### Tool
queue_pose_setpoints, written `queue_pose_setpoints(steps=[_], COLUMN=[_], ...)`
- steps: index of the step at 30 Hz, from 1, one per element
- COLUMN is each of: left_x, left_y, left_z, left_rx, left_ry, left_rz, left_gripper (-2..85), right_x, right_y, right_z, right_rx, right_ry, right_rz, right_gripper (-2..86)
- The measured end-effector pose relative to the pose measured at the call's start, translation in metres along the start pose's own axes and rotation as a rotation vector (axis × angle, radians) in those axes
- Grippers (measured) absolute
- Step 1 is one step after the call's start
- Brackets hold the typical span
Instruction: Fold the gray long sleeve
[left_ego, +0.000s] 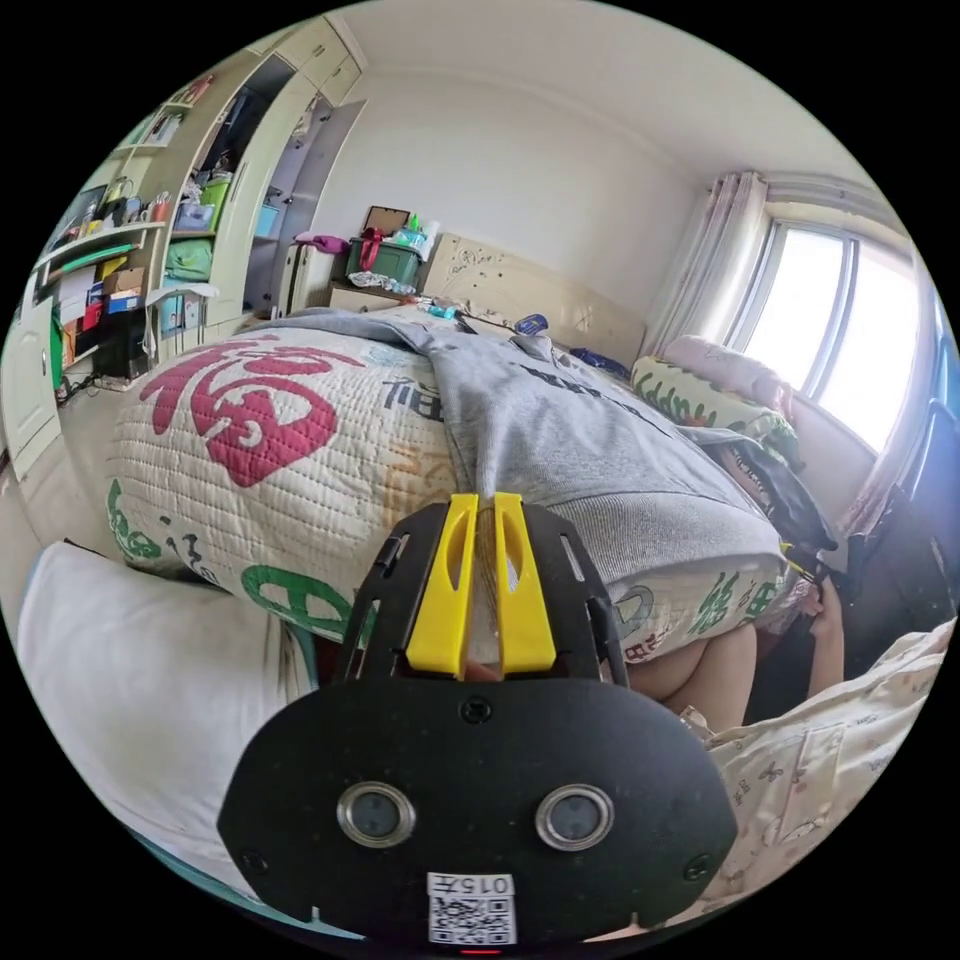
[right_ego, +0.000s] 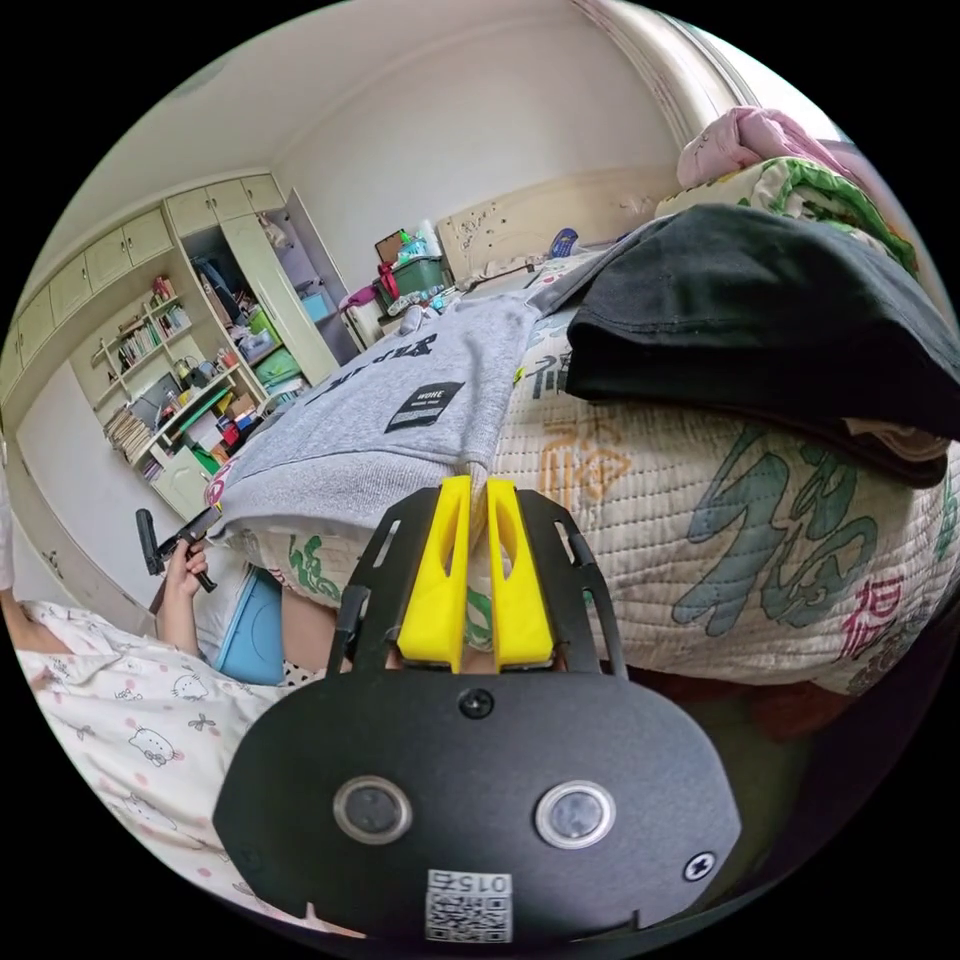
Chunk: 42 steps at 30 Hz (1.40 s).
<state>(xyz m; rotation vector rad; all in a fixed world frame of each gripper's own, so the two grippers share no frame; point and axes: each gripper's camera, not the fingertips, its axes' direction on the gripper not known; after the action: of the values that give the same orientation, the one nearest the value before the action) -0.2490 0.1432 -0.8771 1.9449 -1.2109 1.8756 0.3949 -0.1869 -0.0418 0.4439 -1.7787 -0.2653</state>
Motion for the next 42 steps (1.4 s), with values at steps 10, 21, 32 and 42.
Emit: queue_pose_setpoints(steps=[10, 21, 32, 42], left_x=[0.002, -0.06, -0.078, -0.095], left_y=[-0.024, -0.037, -0.072, -0.098], left_z=[-0.028, -0.098, -0.074, -0.063], left_rx=[-0.081, 0.105, 0.085, 0.026], left_ry=[-0.113, -0.003, 0.067, -0.043], left_rz=[0.125, 0.045, 0.022, 0.121], left_gripper=[2.5, 11.2, 2.5, 1.0], right_x=[-0.074, -0.087, -0.17, -0.154], right_y=[-0.023, -0.025, -0.071, -0.03], right_z=[-0.003, -0.08, -0.011, -0.045], right_rx=[-0.065, 0.127, -0.013, 0.053], right_ry=[0.149, -0.078, 0.027, 0.063], right_rz=[-0.107, -0.008, -0.114, 0.02], right_gripper=[3.9, 11.1, 5.0, 1.3])
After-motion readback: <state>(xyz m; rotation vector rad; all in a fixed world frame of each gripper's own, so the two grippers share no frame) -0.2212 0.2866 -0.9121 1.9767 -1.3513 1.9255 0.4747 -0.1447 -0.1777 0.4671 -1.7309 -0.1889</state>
